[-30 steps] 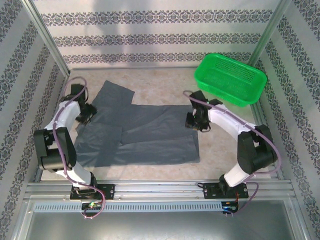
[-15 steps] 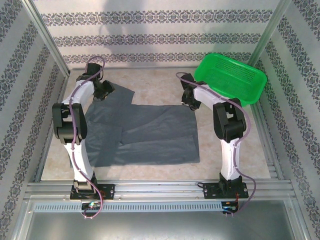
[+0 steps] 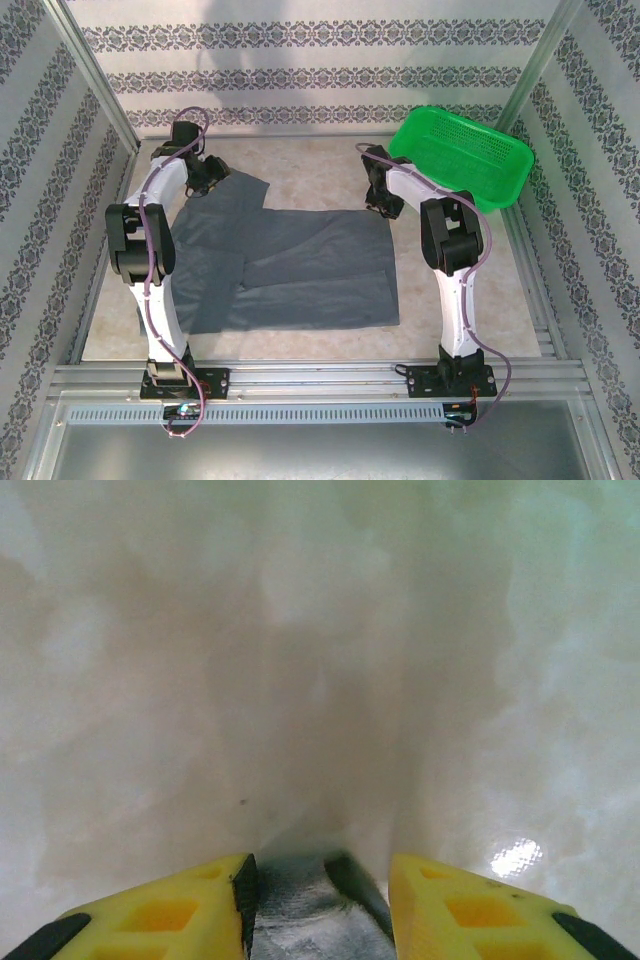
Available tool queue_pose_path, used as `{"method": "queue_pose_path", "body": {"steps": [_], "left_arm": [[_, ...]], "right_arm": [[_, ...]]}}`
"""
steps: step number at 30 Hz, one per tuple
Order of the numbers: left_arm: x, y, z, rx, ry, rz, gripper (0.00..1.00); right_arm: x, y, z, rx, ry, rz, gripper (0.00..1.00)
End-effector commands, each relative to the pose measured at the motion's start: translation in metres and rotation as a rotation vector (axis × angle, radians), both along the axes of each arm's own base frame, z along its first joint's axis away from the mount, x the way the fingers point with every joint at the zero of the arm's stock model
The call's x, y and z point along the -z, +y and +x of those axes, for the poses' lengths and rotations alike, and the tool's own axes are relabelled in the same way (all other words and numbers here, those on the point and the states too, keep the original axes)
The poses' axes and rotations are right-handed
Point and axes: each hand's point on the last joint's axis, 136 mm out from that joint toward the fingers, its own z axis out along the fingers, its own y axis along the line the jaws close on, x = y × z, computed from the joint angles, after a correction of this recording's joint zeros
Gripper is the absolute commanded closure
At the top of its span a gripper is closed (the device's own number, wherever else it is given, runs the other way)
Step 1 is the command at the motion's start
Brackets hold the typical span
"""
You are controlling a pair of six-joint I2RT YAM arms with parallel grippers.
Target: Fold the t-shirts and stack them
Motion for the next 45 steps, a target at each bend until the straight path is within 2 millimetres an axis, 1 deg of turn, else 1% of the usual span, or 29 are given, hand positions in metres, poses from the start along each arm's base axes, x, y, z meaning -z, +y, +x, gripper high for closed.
{"method": "queue_pose_path", "body": {"steps": [1, 3, 6, 10, 11, 15, 19, 21, 25, 27, 29, 33, 36, 38, 42, 45], "left_arm": [[0.003, 0.01, 0.012, 0.002, -0.015, 0.005, 0.51], [0.005, 0.012, 0.016, -0.005, -0.009, 0.002, 0.51], [0.007, 0.015, 0.021, -0.012, -0.008, 0.008, 0.49], [0.011, 0.02, 0.03, -0.03, -0.012, 0.015, 0.47], [0.014, 0.022, 0.032, -0.036, -0.007, 0.023, 0.46], [0.021, 0.043, 0.046, -0.072, -0.012, 0.117, 0.44], [0.028, 0.066, 0.062, -0.105, -0.026, 0.223, 0.45], [0.033, 0.077, 0.069, -0.129, -0.019, 0.262, 0.45], [0.043, 0.092, 0.085, -0.168, -0.014, 0.312, 0.46], [0.046, 0.096, 0.094, -0.178, -0.025, 0.326, 0.46], [0.05, 0.098, 0.103, -0.178, -0.038, 0.33, 0.46], [0.065, 0.096, 0.114, -0.184, -0.044, 0.306, 0.46], [0.076, 0.089, 0.118, -0.184, -0.041, 0.251, 0.46], [0.08, 0.079, 0.121, -0.178, -0.043, 0.212, 0.46], [0.089, 0.067, 0.118, -0.159, -0.016, 0.191, 0.46], [0.103, 0.061, 0.109, -0.143, 0.036, 0.169, 0.47]], "right_arm": [[0.01, -0.001, -0.009, 0.029, 0.069, 0.021, 0.63], [0.017, 0.001, -0.012, 0.037, 0.099, 0.038, 0.68], [0.022, 0.003, -0.016, 0.04, 0.12, 0.051, 0.81], [0.014, 0.006, -0.012, 0.017, 0.073, 0.062, 0.97], [0.011, 0.007, -0.011, 0.01, 0.063, 0.065, 1.0], [0.004, 0.015, -0.007, -0.032, 0.041, 0.078, 1.0], [-0.003, 0.03, -0.006, -0.087, 0.026, 0.103, 1.0], [-0.002, 0.037, -0.006, -0.108, 0.025, 0.12, 1.0], [-0.002, 0.045, -0.007, -0.132, 0.024, 0.145, 1.0], [0.0, 0.046, -0.009, -0.135, 0.028, 0.151, 1.0], [0.002, 0.046, -0.01, -0.134, 0.031, 0.161, 1.0], [0.006, 0.046, -0.013, -0.132, 0.035, 0.167, 1.0], [0.006, 0.043, -0.015, -0.117, 0.03, 0.174, 1.0], [0.005, 0.042, -0.015, -0.108, 0.023, 0.177, 1.0], [0.004, 0.038, -0.015, -0.096, 0.015, 0.179, 1.0], [0.003, 0.036, -0.015, -0.09, 0.012, 0.186, 1.0]]}}
